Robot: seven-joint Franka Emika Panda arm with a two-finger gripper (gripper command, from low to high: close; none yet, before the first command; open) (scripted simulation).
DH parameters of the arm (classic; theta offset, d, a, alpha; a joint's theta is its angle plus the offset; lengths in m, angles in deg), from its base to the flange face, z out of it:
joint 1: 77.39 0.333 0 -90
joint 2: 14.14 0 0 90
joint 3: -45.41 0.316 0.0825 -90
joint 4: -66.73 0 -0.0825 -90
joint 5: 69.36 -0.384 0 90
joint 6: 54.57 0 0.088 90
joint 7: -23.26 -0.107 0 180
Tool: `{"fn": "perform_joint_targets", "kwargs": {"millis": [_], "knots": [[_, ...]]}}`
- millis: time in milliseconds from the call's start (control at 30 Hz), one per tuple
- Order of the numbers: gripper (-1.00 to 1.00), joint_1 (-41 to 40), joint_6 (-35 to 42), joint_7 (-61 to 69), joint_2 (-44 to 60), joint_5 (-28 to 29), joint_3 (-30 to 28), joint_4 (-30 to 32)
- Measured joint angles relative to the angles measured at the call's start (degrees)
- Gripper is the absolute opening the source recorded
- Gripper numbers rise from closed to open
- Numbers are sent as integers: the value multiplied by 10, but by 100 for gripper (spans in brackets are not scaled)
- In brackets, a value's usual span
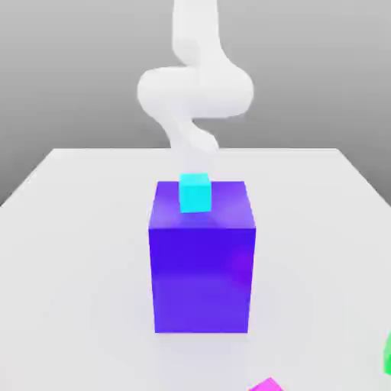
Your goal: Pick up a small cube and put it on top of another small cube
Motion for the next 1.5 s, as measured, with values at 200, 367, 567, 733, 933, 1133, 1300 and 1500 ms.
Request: {"fn": "perform_joint_targets", "kwargs": {"millis": [200,367,567,733,933,1133,1300,1500], "knots": [[0,29,-35,51,128,-10,-9,-7],[0,48,-63,92,232,-20,-11,-13],[0,62,-97,139,357,-27,-4,-19],[0,73,-126,172,460,-23,4,-25],[0,81,-161,199,584,-2,11,-31],[0,88,-235,205,709,11,10,-51],[-100,88,-242,205,719,11,10,-53],[-100,87,-201,206,666,10,11,-41]]}}
